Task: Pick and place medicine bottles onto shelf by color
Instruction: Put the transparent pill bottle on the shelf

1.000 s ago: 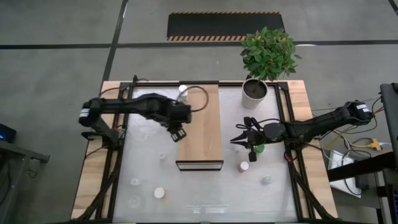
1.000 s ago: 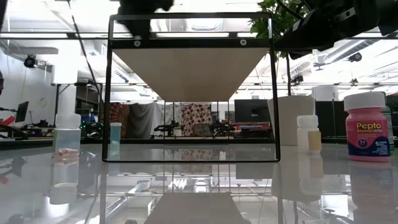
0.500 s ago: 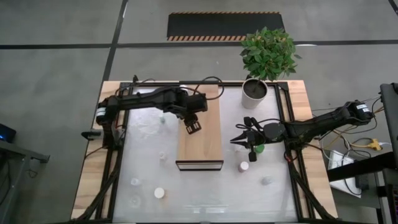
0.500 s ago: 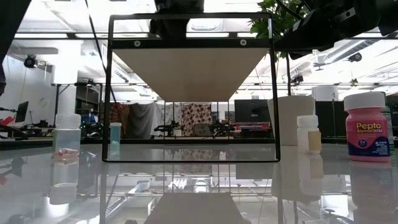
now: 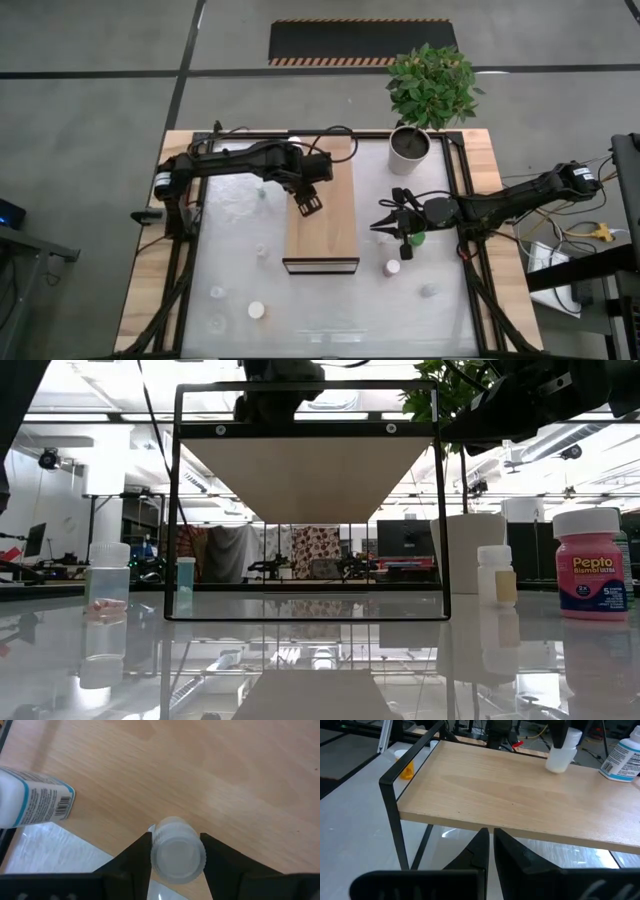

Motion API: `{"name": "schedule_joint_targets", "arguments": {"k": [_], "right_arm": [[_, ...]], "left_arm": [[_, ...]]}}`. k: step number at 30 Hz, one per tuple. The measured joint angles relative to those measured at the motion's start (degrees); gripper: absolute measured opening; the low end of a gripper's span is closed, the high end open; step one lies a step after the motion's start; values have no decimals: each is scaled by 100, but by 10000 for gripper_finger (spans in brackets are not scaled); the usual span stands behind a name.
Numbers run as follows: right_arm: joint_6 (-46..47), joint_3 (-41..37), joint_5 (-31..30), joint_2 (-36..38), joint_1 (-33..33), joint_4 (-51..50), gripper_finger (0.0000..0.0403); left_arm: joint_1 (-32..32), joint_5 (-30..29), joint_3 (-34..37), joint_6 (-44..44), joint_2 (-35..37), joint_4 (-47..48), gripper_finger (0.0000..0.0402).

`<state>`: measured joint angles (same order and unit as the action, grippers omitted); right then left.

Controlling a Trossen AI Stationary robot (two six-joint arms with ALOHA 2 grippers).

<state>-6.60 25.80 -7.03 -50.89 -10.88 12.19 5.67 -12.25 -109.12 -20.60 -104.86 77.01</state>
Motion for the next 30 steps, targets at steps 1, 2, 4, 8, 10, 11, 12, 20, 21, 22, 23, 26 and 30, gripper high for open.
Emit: {"name": "schedule_joint_targets", "arguments": {"k": [1, 2, 4, 8, 10, 11, 12, 20, 21, 22, 23, 26, 30], "right_arm": [[0, 0, 0, 0, -1, 2, 18], [1, 0, 0, 0, -1, 1, 18], [5, 0, 0, 0, -1, 2, 18], [14, 0, 0, 0, -1, 2, 18], [15, 0, 2, 0, -1, 0, 18], [15, 0, 0, 0, -1, 2, 18], [15, 0, 0, 0, -1, 0, 18], [17, 0, 2, 0, -1, 4, 18], [17, 0, 1, 0, -1, 7, 18], [18, 0, 0, 0, 1, 12, 18], [18, 0, 0, 0, 0, 2, 18], [18, 0, 0, 0, 1, 7, 18], [18, 0, 0, 0, 1, 9, 18]], "left_arm": [[0, 0, 0, 0, 0, -3, 140], [0, 0, 0, 0, 0, -3, 145], [0, 0, 0, 2, 0, -3, 155], [0, 0, 0, 24, 0, -3, 167], [0, 0, 0, 26, 0, -2, 168], [0, 0, 0, 28, 0, -2, 168], [0, 0, 0, 30, 0, -1, 168], [-2, 4, -116, 47, 315, 112, 169], [-4, 4, -148, 115, 357, 111, 169], [-16, 2, -172, 203, 404, 97, 169], [-34, -15, -175, 297, 461, 91, 168], [-93, -174, -94, 490, 581, -95, 151], [-109, -178, 33, 551, 569, -155, 102]]}}
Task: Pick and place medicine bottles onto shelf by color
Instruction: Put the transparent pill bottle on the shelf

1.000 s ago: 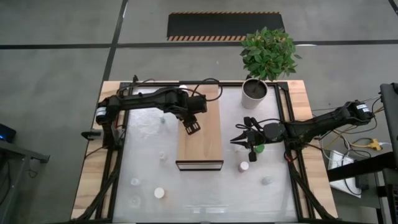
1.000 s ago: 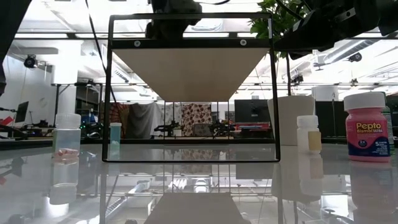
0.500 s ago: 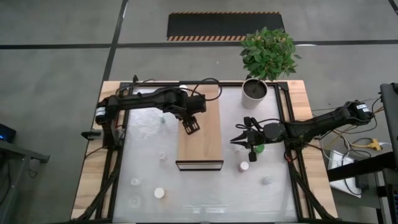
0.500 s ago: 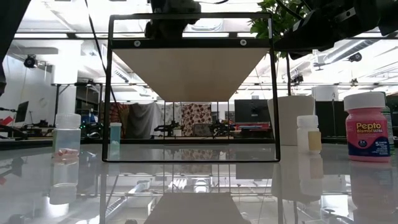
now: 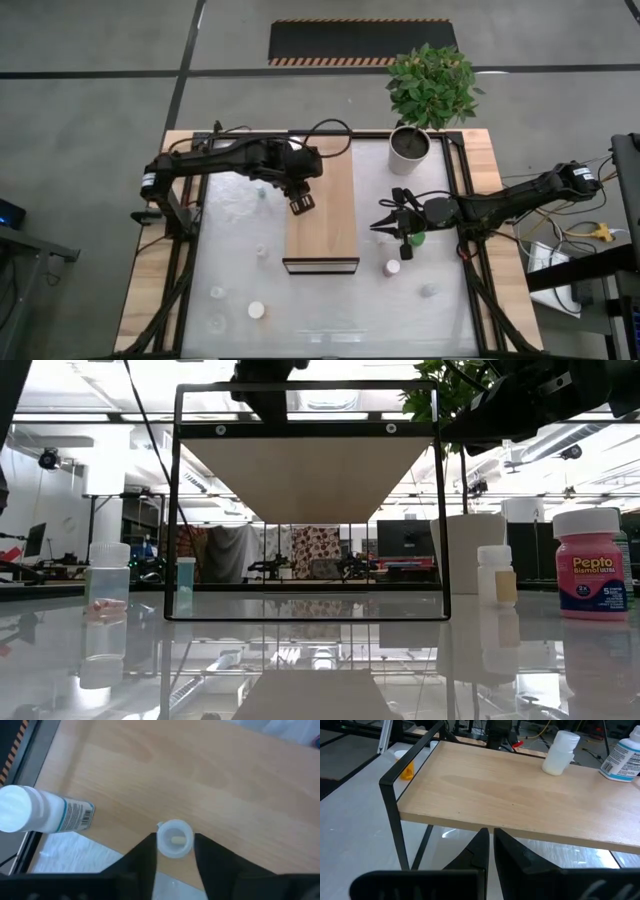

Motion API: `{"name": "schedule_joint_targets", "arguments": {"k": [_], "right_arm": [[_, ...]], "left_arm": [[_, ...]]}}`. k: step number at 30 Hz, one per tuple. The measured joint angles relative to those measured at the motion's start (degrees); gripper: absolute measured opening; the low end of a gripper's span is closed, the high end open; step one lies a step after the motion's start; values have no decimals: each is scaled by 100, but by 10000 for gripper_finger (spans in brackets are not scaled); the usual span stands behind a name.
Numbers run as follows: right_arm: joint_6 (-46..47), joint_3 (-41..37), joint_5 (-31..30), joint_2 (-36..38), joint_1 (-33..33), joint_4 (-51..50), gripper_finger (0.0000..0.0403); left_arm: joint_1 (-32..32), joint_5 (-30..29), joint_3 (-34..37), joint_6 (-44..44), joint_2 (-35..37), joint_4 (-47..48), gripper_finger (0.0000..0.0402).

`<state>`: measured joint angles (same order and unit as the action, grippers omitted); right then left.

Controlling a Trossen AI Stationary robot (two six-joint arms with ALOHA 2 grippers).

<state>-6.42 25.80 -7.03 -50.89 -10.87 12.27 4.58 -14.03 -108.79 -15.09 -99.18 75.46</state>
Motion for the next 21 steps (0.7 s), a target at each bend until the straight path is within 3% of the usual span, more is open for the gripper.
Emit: {"name": "schedule_joint_targets", "arguments": {"k": [7, 21], "right_arm": [[-3, 0, 0, 0, 0, -2, 18], [-2, 0, 0, 0, 0, -2, 18]], "left_arm": [[0, -27, 298, 0, -24, -150, 9], [7, -407, 420, -101, -13, -199, 10]]}}
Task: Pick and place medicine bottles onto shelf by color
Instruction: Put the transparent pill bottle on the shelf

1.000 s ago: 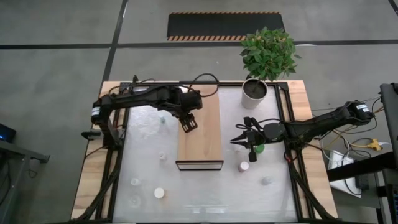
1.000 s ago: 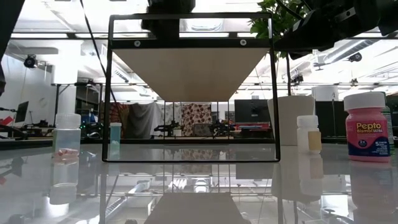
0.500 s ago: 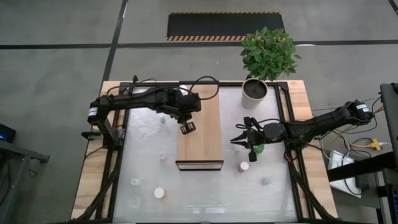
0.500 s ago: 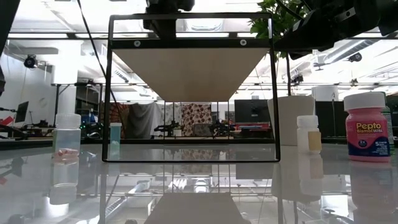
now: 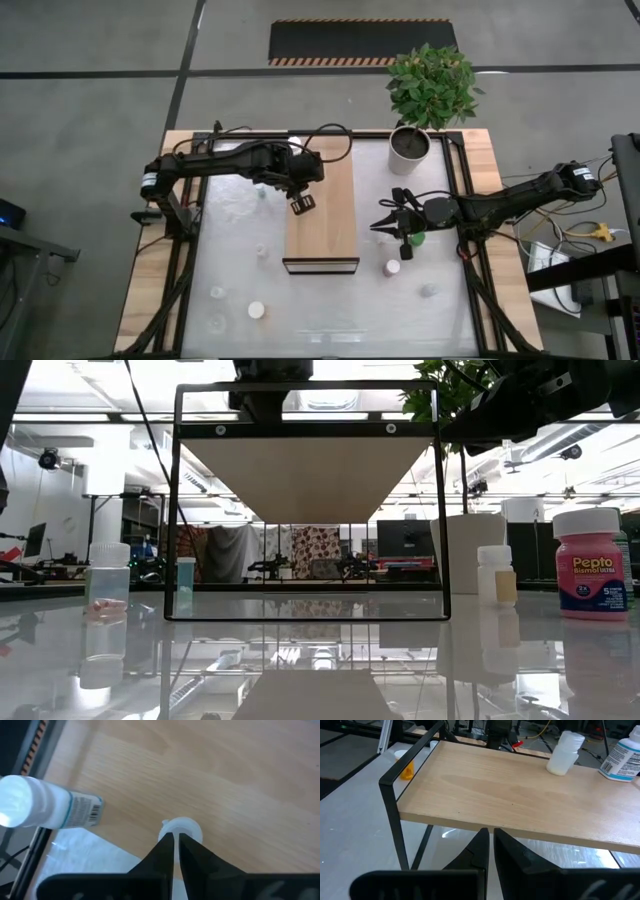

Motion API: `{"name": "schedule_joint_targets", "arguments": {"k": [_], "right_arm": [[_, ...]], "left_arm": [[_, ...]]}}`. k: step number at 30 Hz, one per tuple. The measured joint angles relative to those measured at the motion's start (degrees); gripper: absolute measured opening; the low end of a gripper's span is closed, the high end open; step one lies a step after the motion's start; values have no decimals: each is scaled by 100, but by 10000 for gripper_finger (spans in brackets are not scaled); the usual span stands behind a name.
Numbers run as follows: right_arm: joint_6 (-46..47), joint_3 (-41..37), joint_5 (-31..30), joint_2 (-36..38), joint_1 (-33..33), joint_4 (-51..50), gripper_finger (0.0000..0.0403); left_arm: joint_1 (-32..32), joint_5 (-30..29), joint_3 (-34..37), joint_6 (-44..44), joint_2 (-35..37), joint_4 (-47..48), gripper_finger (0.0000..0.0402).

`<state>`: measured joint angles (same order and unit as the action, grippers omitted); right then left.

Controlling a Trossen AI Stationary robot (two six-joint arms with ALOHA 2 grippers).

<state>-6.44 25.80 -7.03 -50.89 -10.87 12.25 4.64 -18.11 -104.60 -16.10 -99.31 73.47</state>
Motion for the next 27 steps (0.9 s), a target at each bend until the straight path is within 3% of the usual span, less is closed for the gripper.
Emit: {"name": "schedule_joint_targets", "arguments": {"k": [12, 18, 27], "right_arm": [[2, 0, 0, 0, 0, -2, 18], [-1, 0, 0, 0, 0, 0, 18], [0, 0, -1, 0, 0, -20, 18]], "left_arm": [[15, -263, 0, 2, 16, 0, 10], [-63, 140, 0, 29, 68, -6, 10], [-74, 152, 2, 100, -27, -8, 10]]}}
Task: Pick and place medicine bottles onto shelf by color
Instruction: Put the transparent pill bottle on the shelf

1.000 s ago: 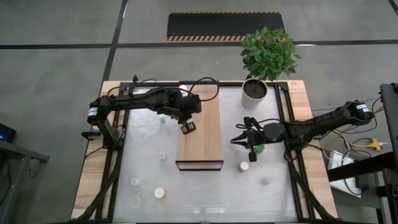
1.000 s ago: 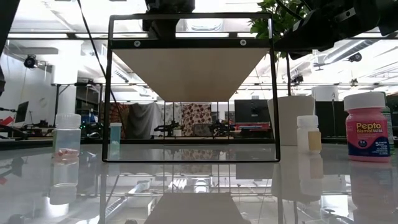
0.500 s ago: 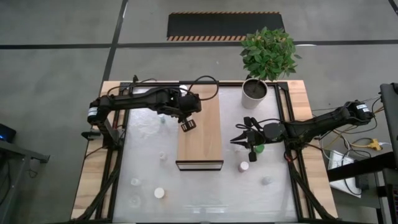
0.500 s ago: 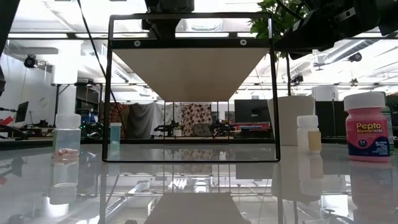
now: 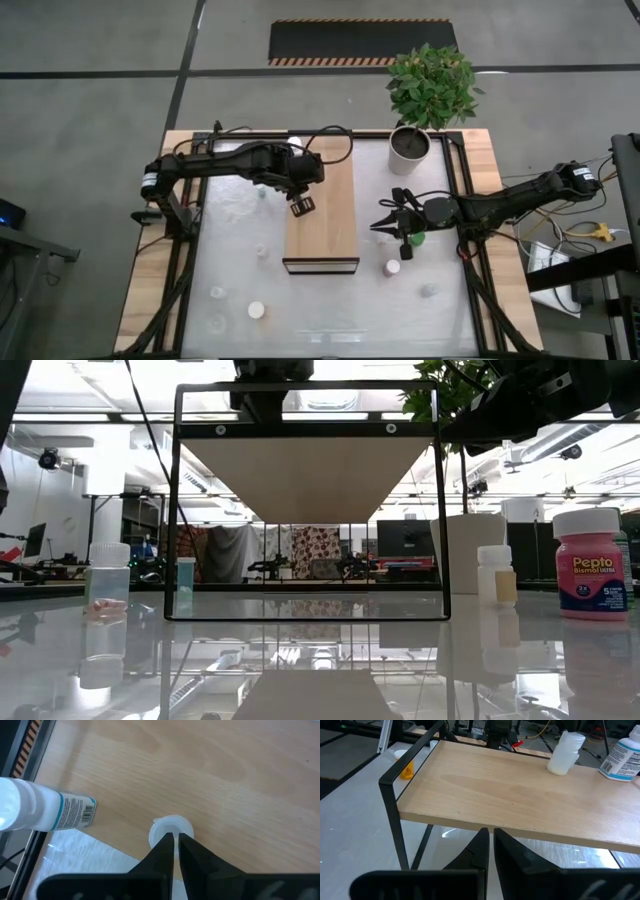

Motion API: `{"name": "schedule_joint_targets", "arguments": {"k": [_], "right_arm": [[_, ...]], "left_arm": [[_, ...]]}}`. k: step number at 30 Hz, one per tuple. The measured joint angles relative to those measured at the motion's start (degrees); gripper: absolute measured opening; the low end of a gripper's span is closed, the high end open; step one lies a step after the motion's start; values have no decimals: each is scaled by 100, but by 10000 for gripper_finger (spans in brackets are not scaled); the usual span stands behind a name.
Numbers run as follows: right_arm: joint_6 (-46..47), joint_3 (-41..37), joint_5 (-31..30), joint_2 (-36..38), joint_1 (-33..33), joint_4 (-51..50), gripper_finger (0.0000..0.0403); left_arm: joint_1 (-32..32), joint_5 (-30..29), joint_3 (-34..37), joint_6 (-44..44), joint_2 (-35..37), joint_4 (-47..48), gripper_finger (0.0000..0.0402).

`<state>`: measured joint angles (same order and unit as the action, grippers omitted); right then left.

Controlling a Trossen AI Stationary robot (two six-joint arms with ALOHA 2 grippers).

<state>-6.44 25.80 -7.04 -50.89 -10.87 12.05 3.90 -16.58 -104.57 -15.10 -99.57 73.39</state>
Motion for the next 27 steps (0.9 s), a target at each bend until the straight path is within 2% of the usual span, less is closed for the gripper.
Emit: {"name": "schedule_joint_targets", "arguments": {"k": [21, 27], "right_arm": [[92, 0, 1, 0, 0, -32, 18], [134, 0, -1, 0, 0, -32, 18]], "left_arm": [[140, -625, -2, 93, -76, 124, 10], [306, -642, -2, 225, -78, 119, 10]]}}
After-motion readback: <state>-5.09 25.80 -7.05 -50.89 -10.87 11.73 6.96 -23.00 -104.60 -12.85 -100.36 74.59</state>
